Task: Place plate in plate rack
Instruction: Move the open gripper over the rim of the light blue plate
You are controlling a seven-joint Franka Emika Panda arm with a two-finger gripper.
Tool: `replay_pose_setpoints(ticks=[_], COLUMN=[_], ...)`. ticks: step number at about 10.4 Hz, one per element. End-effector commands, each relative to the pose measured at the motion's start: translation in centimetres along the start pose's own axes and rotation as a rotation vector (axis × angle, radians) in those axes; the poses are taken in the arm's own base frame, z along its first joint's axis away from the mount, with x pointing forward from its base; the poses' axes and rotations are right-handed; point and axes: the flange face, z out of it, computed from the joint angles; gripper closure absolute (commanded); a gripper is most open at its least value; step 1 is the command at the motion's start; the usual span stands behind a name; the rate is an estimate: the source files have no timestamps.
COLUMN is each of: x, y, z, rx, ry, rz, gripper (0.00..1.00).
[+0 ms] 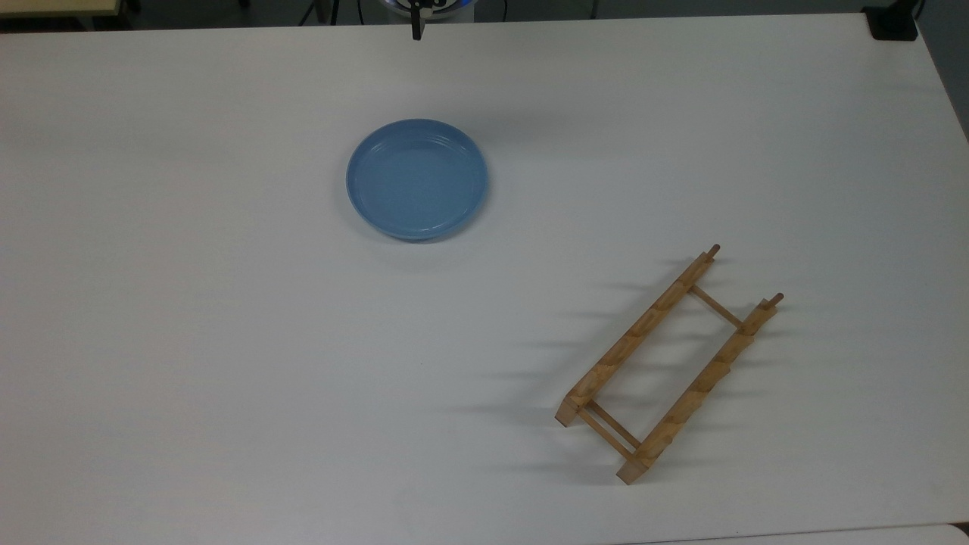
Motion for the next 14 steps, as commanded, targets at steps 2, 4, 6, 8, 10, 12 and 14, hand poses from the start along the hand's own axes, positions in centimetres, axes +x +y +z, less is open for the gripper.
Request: replay_pose_setpoints(ticks=[2,4,6,8,10,12,14], x=[-0.2,-0.5,-1.0,-1.8,-1.4,-1.5,-1.7], y=[0.0,2.1,4.2,6.8,8.0,8.2,8.2], z=[0.6,1.2,3.5,8.8,15.0,20.3,24.7], rx=[-0.004,-0.006,-0.003,-0.009,-0.009,0.003,0.007], ry=[-0.001,-0.043,-0.129,-0.172,-0.136,-0.156,-0.159], rz=[-0.130,-0.315,-0.345,-0.313,-0.301,-0.295,-0.295], gripper=[0.00,0.00,0.00,0.00,0.00,0.00,0.00])
